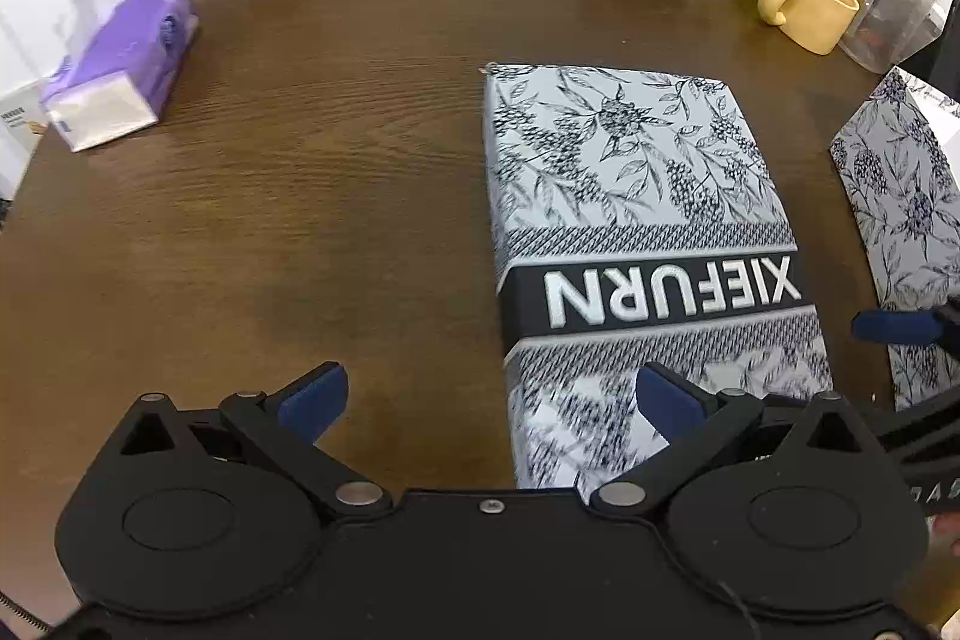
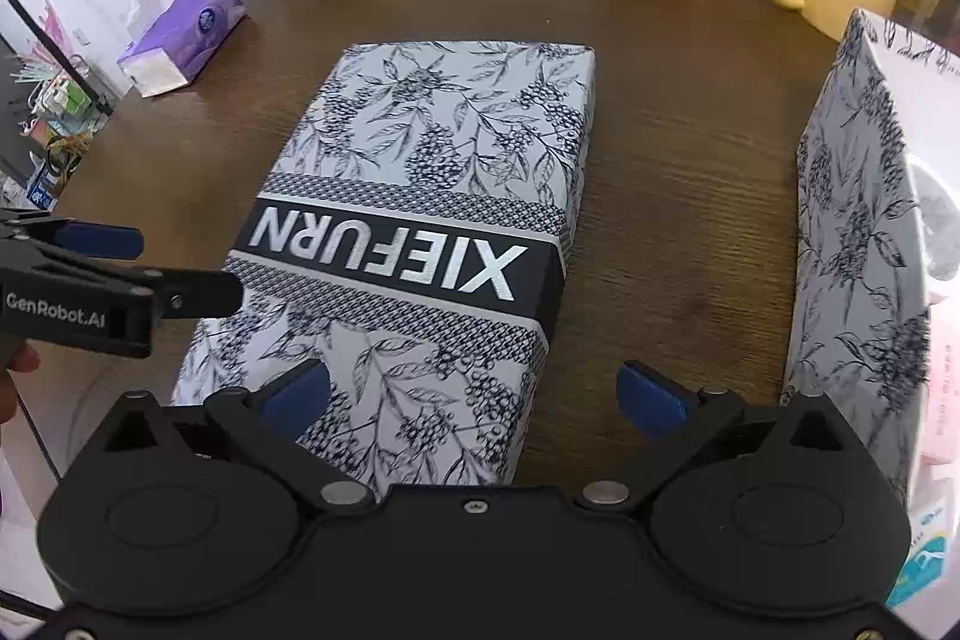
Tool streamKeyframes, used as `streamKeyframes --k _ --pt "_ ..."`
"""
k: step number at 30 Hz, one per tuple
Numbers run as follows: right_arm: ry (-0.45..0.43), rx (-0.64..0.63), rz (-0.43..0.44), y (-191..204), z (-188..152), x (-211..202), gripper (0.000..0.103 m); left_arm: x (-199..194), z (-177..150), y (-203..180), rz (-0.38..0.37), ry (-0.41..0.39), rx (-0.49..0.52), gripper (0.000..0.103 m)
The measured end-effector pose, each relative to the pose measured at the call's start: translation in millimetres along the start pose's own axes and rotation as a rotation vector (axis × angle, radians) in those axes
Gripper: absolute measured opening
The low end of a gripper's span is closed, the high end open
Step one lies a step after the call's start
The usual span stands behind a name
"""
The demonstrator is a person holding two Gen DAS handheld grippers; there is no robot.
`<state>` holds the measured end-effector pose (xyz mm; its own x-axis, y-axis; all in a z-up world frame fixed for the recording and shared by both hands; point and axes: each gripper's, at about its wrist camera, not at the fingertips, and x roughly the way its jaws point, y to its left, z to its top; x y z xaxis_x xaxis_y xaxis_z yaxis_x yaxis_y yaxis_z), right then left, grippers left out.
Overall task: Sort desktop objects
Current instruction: 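Close the left tool on one end of the lid while the right tool grips the other end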
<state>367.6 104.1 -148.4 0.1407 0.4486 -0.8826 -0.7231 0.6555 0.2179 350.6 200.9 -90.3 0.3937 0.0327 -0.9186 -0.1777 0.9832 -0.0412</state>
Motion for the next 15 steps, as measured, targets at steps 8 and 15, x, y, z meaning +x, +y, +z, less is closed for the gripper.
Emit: streamKeyframes --k 8,15 --pt "-0.009 0.046 0.041 -5.9 0.5 15.4 0.103 24.5 13.2 -7.8 -0.06 0.025 -0.014 0.103" --pt "-0.03 0.1 0.101 -8.8 -0.9 24.5 0.103 34.2 20.6 -9.3 -0.104 0.032 -0.066 0.103"
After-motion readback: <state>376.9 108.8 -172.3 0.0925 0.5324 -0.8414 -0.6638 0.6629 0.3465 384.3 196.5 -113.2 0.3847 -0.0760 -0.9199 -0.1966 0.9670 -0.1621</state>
